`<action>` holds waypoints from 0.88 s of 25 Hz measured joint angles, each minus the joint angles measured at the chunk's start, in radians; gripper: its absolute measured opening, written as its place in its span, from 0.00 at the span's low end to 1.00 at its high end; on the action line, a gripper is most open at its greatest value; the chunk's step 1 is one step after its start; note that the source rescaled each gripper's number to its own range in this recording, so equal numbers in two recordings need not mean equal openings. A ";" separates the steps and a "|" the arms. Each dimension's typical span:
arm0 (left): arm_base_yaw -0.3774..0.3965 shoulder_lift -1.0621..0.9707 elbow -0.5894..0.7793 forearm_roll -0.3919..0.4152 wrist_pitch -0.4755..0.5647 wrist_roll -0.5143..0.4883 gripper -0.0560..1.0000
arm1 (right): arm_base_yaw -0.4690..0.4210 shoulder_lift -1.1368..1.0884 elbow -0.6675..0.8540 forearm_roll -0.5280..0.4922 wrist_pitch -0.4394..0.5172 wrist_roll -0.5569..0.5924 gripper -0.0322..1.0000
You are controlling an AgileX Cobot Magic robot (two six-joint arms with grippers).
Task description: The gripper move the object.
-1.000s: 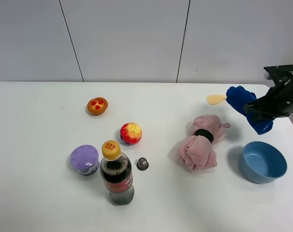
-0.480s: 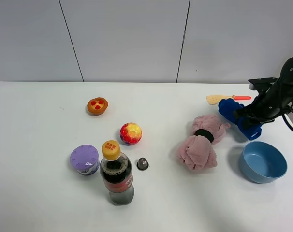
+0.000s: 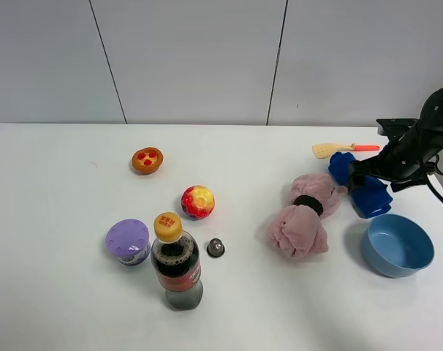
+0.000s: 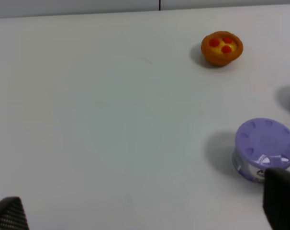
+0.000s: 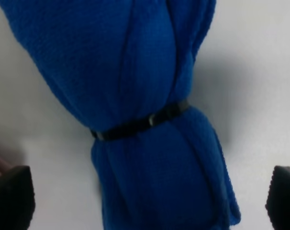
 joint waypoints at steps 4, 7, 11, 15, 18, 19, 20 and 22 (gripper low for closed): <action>0.000 0.000 0.000 0.000 0.000 0.000 1.00 | 0.000 -0.044 0.000 0.000 0.027 0.020 1.00; 0.000 0.000 0.000 0.000 0.000 0.000 1.00 | 0.000 -0.147 0.000 0.000 0.033 0.027 1.00; 0.000 0.000 0.000 0.000 0.000 0.000 1.00 | 0.000 -0.331 0.000 0.000 0.041 0.036 1.00; 0.000 0.000 0.000 0.000 0.000 0.000 1.00 | 0.000 -0.558 0.000 0.001 0.044 0.077 1.00; 0.000 0.000 0.000 0.000 0.000 0.000 1.00 | 0.000 -0.723 0.000 0.001 0.066 0.104 1.00; 0.000 0.000 0.000 0.000 0.000 0.000 1.00 | 0.000 -0.775 0.000 0.002 0.072 0.114 1.00; 0.000 0.000 0.000 0.000 0.000 0.000 1.00 | 0.000 -0.828 0.000 0.003 0.079 0.121 1.00; 0.000 0.000 0.000 0.000 0.000 0.000 1.00 | 0.000 -0.928 0.000 0.004 0.107 0.134 1.00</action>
